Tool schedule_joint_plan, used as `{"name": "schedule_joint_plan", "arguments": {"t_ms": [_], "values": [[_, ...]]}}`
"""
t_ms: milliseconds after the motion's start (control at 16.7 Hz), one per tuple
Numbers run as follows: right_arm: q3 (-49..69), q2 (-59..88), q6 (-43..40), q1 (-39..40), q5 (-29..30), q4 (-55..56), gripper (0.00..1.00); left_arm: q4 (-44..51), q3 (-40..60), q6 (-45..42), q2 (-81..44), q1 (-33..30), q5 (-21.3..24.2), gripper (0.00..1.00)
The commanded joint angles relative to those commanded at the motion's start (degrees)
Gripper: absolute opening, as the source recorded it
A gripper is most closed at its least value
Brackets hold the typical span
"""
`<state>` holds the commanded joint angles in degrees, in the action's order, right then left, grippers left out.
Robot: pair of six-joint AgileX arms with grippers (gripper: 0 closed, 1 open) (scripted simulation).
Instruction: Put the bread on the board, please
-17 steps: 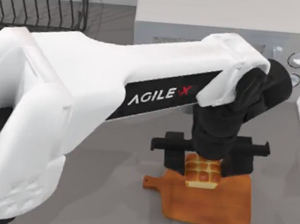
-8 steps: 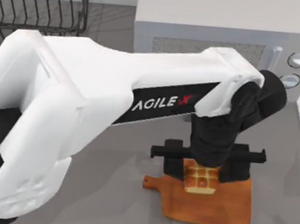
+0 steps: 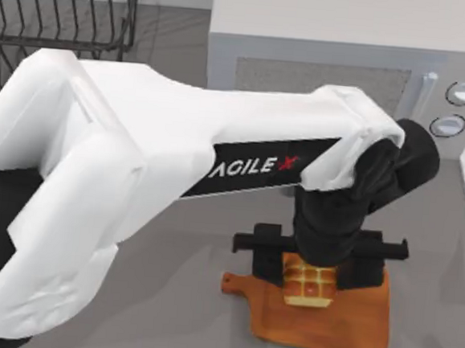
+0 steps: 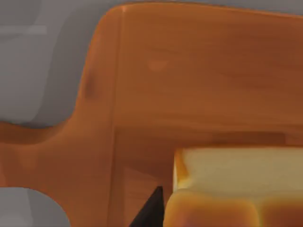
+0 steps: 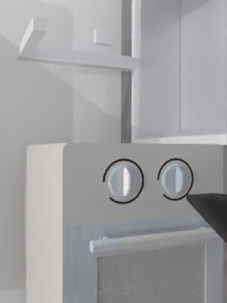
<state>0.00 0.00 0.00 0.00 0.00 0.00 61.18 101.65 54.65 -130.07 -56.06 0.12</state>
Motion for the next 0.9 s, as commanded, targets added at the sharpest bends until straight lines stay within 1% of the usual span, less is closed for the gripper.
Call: {"name": "schedule_joint_plan", "arguments": {"t_ms": [780,840,900], "values": [[0.0,0.0,0.0,0.0,0.0,0.0,1.00,0.0,0.0,0.0,0.0,0.0,0.0,0.98],[0.0,0.0,0.0,0.0,0.0,0.0,1.00,0.0,0.0,0.0,0.0,0.0,0.0,1.00],[0.0,0.0,0.0,0.0,0.0,0.0,1.00,0.0,0.0,0.0,0.0,0.0,0.0,1.00]]}}
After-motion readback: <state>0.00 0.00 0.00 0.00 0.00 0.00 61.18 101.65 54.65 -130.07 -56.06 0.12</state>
